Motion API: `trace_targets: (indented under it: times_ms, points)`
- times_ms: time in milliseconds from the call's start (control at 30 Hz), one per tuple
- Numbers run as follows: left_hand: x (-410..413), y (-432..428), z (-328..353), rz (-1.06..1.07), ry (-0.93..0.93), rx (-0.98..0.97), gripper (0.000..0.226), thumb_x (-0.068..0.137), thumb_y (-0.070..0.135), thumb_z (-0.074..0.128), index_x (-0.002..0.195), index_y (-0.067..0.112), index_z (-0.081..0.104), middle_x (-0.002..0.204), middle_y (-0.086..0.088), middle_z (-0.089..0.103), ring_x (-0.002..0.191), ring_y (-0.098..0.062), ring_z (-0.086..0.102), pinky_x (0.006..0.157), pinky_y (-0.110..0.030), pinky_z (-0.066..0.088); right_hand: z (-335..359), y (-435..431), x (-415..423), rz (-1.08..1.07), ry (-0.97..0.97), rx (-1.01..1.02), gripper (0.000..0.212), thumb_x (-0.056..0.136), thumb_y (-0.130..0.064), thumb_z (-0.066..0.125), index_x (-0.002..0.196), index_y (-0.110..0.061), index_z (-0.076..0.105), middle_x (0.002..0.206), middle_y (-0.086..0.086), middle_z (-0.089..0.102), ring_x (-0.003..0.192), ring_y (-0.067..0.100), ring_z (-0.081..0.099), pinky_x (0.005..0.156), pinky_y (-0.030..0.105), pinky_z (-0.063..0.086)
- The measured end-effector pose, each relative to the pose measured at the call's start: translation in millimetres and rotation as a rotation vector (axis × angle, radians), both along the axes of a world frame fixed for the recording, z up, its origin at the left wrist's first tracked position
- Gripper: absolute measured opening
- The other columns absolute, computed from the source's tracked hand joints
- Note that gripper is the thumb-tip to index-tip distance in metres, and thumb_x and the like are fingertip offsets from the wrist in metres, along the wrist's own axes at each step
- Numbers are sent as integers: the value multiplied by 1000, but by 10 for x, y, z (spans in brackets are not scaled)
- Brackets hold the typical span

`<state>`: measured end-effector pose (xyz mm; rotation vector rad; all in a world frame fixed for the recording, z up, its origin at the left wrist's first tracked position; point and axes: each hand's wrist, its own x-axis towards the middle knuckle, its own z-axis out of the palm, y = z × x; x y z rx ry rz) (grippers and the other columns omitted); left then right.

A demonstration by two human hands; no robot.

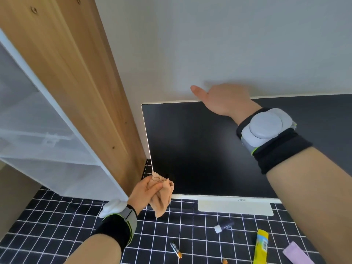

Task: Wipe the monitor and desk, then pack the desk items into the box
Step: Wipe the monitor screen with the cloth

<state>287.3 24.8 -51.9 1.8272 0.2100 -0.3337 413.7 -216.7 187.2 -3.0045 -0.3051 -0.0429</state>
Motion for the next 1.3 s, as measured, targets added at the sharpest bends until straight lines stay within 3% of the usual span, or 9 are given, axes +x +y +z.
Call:
trace_targets:
  times_ms: [233,433,600,700,767,867,1067,1200,1300]
  points:
    - [-184,-136,-217,130,80,-58,14,91,23,61,105,26,61,103,-1,69,100,-17,64,92,-35,51,7,-25,-29,-2,-14,0,75,93,-69,7,57,-13,42,65,3,49,63,20,48,73,34,37]
    - [-277,-273,-302,314,178,-281,29,88,29,65,113,16,61,110,-11,69,104,-27,65,97,-50,50,91,-206,-50,87,-117,131,63,96,-63,21,63,-12,37,64,3,43,65,26,44,56,33,29]
    - [-356,-461,-382,449,215,-414,42,85,37,66,117,10,58,114,-16,67,105,-31,66,98,-53,49,279,-931,-127,-64,-216,-34,75,95,-65,18,88,-9,66,95,14,64,90,32,56,79,39,41]
    - [-390,-622,-458,541,204,-525,54,78,45,71,119,13,58,119,-17,65,112,-33,63,102,-54,45,279,-1609,-263,-253,-27,-30,84,90,-73,10,120,-14,63,132,15,57,122,35,50,103,45,34]
    - [-387,-715,-491,626,204,-556,49,82,43,68,119,14,58,120,-15,65,112,-31,62,103,-51,45,199,-1843,-359,-306,38,-4,86,91,-72,8,126,-11,58,139,17,51,127,36,46,106,45,31]
    - [-396,-978,-526,718,226,-596,47,85,40,66,123,14,57,121,-13,64,112,-29,62,103,-50,46,110,-1880,-408,-267,-31,-19,78,93,-68,4,86,-11,58,110,18,60,101,33,53,90,42,35]
    - [-468,-1824,-521,749,233,-616,46,83,38,69,122,15,58,120,-13,65,110,-31,63,100,-50,48,50,-1923,-303,-177,-74,-59,81,95,-64,3,80,-8,59,85,10,58,85,30,52,78,36,35]
    - [-493,-2471,-449,736,242,-631,39,86,38,66,118,18,57,114,-10,66,106,-30,64,79,-43,57,32,-2015,-312,-152,-104,-44,76,96,-62,4,74,-11,56,75,8,52,81,29,50,76,35,33]
    - [-525,-3060,-462,667,264,-598,52,76,50,68,119,24,56,119,-9,64,109,-30,62,100,-52,46,8,-2172,-311,-151,-114,-39,77,96,-62,4,78,-11,58,73,6,52,79,29,51,74,35,35]
